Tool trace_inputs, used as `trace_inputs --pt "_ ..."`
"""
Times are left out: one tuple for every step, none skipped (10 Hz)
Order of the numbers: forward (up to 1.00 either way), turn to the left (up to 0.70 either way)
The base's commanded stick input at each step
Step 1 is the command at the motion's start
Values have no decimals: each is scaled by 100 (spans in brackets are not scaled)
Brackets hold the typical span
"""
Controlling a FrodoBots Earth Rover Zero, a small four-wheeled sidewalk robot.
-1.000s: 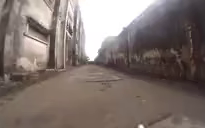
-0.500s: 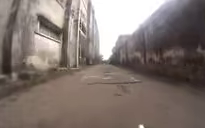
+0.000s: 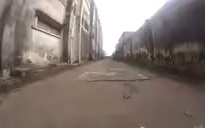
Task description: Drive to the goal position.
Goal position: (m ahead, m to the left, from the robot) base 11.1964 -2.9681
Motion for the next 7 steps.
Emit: trace_inputs --pt "70 0" --pt "70 0" --pt "70 0" --pt "70 0" --pt "70 0" --pt "70 0" --pt "70 0"
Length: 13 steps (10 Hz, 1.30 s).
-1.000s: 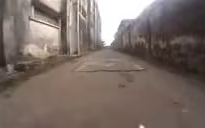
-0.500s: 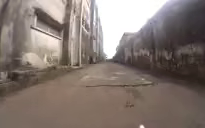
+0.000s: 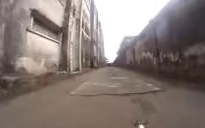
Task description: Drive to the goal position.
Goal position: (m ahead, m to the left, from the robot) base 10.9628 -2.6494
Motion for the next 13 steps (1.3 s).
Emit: trace_inputs --pt "70 0" --pt "70 0" --pt "70 -4" --pt "70 -20" --pt "70 -24" --pt "70 -5" --pt "70 0" --pt "70 0" --pt "70 0" --pt "70 0" --pt "70 0" --pt "70 0" --pt "70 0"
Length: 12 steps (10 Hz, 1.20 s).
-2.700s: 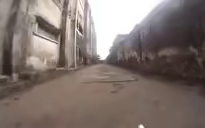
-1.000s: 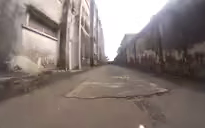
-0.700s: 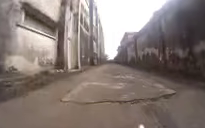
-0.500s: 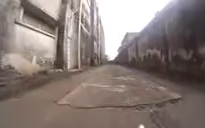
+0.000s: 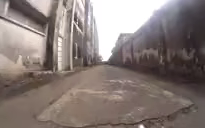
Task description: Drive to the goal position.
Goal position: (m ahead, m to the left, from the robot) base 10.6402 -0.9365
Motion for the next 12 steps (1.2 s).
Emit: trace_inputs --pt "70 0" --pt "70 0" --pt "70 0" --pt "70 0" --pt "70 0" --pt "70 0" --pt "70 0" --pt "70 0" --pt "70 0" --pt "70 0" --pt "70 0" --pt "70 0"
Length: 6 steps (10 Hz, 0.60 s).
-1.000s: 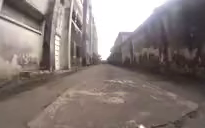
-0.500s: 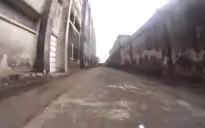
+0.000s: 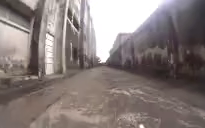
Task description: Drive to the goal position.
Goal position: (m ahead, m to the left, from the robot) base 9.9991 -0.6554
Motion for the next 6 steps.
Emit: trace_inputs --pt "70 0" --pt "70 0" --pt "70 0" --pt "70 0" --pt "70 0" --pt "70 0"
